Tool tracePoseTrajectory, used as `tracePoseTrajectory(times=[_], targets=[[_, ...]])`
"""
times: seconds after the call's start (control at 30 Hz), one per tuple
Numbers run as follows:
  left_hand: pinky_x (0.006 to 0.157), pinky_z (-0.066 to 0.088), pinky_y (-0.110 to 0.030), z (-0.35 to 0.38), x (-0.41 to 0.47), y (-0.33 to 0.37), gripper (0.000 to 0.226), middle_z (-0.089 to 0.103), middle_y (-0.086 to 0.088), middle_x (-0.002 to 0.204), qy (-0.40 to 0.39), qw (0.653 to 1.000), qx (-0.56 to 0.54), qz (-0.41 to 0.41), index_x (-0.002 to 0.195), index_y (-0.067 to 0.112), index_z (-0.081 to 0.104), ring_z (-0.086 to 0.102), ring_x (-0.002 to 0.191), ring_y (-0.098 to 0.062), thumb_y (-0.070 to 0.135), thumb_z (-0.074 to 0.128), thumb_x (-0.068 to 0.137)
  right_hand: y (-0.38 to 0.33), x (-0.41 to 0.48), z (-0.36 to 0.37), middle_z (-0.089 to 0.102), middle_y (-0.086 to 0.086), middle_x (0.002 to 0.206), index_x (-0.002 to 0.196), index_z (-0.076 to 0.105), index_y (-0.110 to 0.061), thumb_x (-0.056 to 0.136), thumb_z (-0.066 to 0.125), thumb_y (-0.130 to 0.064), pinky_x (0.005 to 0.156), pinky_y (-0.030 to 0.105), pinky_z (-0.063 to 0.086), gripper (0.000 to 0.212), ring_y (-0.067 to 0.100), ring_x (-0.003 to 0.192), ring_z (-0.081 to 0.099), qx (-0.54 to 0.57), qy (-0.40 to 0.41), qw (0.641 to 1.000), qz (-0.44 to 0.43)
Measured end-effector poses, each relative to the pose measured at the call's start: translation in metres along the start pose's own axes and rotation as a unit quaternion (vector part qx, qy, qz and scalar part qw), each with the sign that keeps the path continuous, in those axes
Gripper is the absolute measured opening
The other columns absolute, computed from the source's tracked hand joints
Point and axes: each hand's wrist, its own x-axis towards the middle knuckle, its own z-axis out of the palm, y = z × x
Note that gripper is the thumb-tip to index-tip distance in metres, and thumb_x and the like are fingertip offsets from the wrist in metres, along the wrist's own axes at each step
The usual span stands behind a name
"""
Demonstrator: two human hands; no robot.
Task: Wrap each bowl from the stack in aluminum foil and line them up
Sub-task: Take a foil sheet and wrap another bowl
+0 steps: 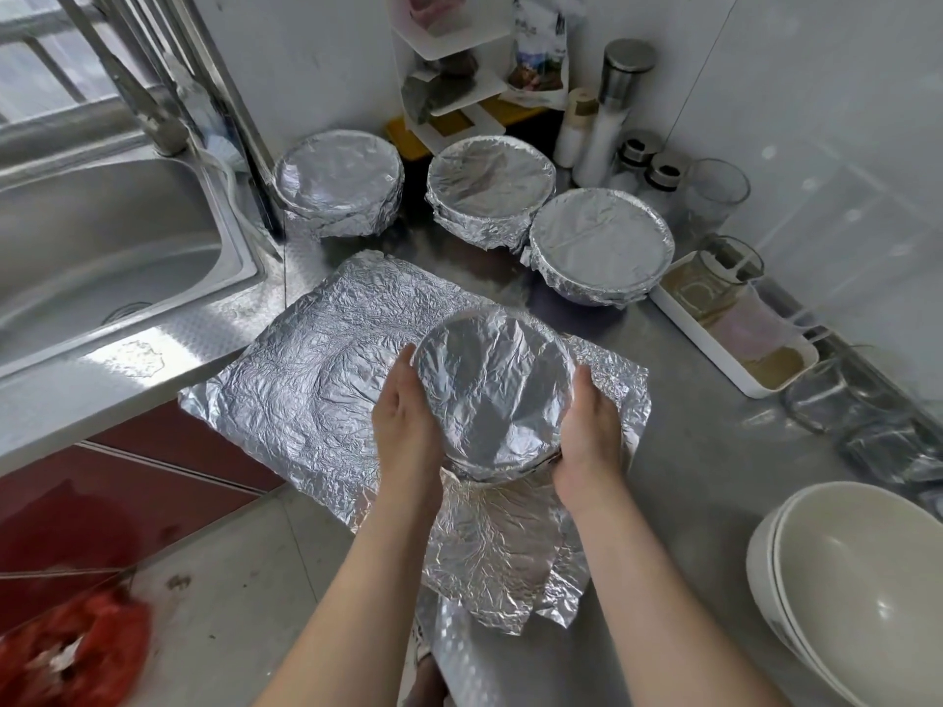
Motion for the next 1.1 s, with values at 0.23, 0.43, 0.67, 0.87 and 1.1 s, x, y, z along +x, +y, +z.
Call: tracePoseTrajectory(times=[0.23,0.43,0.67,0.87,1.1], targets=[[0.074,0.043,-0.031,-0.009,-0.022,0.000,0.013,0.065,-0.003,0.093,0.042,0.997,-0.001,-0.062,0.096,0.017,0.063,0.057,0.085,-0.019,0.014,0.056,0.085,-0.050,0.024,-0.017,0.060,0.002,0.108,0.114,0.064,-0.005,0.101,0.046,-0.038,0.087,0.027,0.040,0.039,0.015,0.106,0.053,-0.160,-0.102,0.979,-0.078],[0.069,0.046,-0.038,-0.022,-0.048,-0.020,0.028,0.067,-0.011,0.077,-0.010,0.987,0.080,-0.139,0.076,0.010,0.059,0.064,0.073,-0.025,0.023,0.046,0.096,-0.071,0.057,-0.003,0.056,0.000,0.131,0.133,0.057,-0.012,0.097,0.052,-0.043,0.090,0.022,0.035,0.048,0.010,0.111,0.049,-0.366,-0.228,0.894,-0.123],[0.067,0.048,-0.035,-0.028,-0.037,-0.004,0.033,0.068,-0.007,0.070,0.031,0.971,0.233,-0.048,0.072,0.008,0.061,0.065,0.072,-0.031,0.033,0.056,0.092,-0.064,0.068,-0.022,0.067,0.004,0.119,0.125,0.062,-0.013,0.103,0.041,-0.038,0.096,0.026,0.043,0.040,0.015,0.115,0.059,-0.246,-0.179,0.941,-0.151],[0.097,0.040,-0.032,0.006,0.004,0.014,0.030,0.056,0.010,0.126,-0.040,0.993,0.109,0.008,0.127,0.026,0.059,0.051,0.115,-0.011,0.032,0.055,0.097,-0.001,0.029,-0.063,0.068,-0.001,0.121,0.108,0.069,-0.028,0.091,0.056,-0.048,0.105,0.040,0.044,0.030,0.014,0.112,0.062,0.011,0.013,0.997,-0.076],[0.088,0.052,-0.051,0.027,0.009,0.006,0.034,0.068,-0.011,0.114,-0.105,0.991,0.072,-0.044,0.123,0.027,0.065,0.066,0.098,-0.037,0.045,0.050,0.099,0.037,0.002,-0.036,0.047,-0.015,0.144,0.134,0.052,-0.040,0.089,0.044,-0.057,0.116,0.042,0.031,0.049,0.008,0.134,0.042,0.068,0.033,0.996,-0.047]])
